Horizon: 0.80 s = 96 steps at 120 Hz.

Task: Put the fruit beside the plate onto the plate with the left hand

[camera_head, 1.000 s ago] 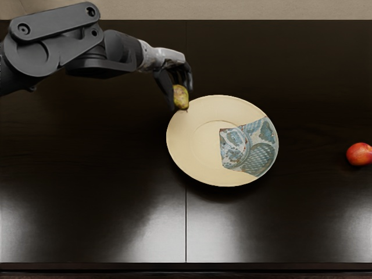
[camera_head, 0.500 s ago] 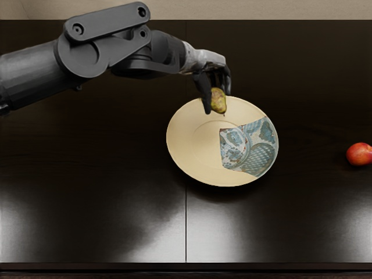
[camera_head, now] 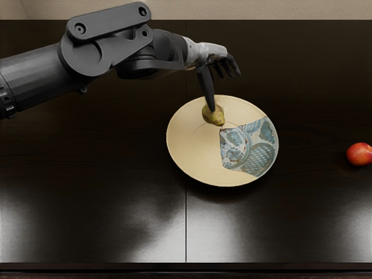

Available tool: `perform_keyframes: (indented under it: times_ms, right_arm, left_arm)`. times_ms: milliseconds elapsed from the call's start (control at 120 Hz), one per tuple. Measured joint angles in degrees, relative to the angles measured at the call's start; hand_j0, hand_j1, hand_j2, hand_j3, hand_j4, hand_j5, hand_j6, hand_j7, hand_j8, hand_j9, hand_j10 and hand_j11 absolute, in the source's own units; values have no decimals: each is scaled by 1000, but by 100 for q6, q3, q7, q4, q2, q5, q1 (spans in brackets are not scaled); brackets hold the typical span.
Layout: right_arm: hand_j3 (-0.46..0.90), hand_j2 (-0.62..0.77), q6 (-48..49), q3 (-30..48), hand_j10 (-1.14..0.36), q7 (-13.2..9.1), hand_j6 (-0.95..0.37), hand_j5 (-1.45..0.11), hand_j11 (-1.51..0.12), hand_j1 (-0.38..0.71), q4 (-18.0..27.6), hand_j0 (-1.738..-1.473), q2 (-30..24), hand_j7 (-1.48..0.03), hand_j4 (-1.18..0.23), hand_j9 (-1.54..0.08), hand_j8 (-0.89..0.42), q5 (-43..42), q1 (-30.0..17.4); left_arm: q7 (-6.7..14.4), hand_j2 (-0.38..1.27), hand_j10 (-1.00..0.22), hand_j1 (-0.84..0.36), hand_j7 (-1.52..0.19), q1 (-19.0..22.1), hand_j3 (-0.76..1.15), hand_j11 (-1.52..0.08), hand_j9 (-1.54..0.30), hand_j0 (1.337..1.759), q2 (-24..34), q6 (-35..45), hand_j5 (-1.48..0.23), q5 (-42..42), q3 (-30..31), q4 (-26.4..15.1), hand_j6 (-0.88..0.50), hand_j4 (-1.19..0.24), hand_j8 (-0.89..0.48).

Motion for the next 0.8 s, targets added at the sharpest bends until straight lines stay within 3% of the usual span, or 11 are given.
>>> perform_keyframes:
  times_ms: [158,208,300,408,533,592,675,800]
  right_arm:
    - [0,-6,-1,0,-29,0,-29,-38,-38,-314,8,-1658,0,-38,-29,-38,-29,0,0]
    - [0,-6,-2,0,-29,0,-29,-38,-38,-314,9,-1658,0,-38,-29,-38,-29,0,0]
    - [0,-6,-3,0,-29,0,-29,-38,-38,-314,15,-1658,0,-38,-29,-38,-29,0,0]
    - [0,-6,-4,4,-29,0,-29,-38,-38,-314,19,-1658,0,-38,-29,-38,-29,0,-6]
    - [0,-6,-4,7,-29,0,-29,-38,-38,-314,23,-1658,0,-38,-29,-38,-29,3,-24]
    - [0,-6,-4,8,-29,0,-29,-38,-38,-314,25,-1658,0,-38,-29,-38,-29,5,-39]
    - [0,-6,-4,9,-29,0,-29,-38,-38,-314,28,-1658,0,-38,-29,-38,-29,15,-54]
    - [0,-6,-4,15,-29,0,-29,-38,-38,-314,27,-1658,0,-38,-29,-38,-29,35,-94]
  left_arm:
    - [-5,97,-173,159,-228,51,0,-227,-227,1658,0,60,-229,-537,0,-49,-143,-172,-140]
    - [-9,76,-137,200,-179,289,0,-179,-179,1658,49,68,-180,-759,-2,-127,-113,-136,-111]
    - [4,49,-88,253,-116,370,0,-115,-115,1658,724,63,-116,-1119,-44,-575,-73,-88,-72]
    - [442,29,-52,292,-68,640,0,-68,-68,1658,1609,-309,-68,-2487,-90,-1261,-43,-52,-43]
    - [768,15,-28,318,-37,909,0,-37,-37,1658,2744,-724,-37,-3524,-116,-2220,-24,-28,-23]
    - [1126,12,-21,326,-28,1071,0,-28,-28,1658,3076,-1008,-28,-3861,-156,-2536,-17,-21,-17]
    - [1475,8,-14,334,-18,1463,0,-18,-18,1658,3458,-1235,-19,-4165,-378,-2829,-12,-14,-12]
    - [1675,4,-7,341,-10,2416,0,-10,-10,1658,4088,-1369,-10,-4459,-1140,-3290,-6,-7,-6]
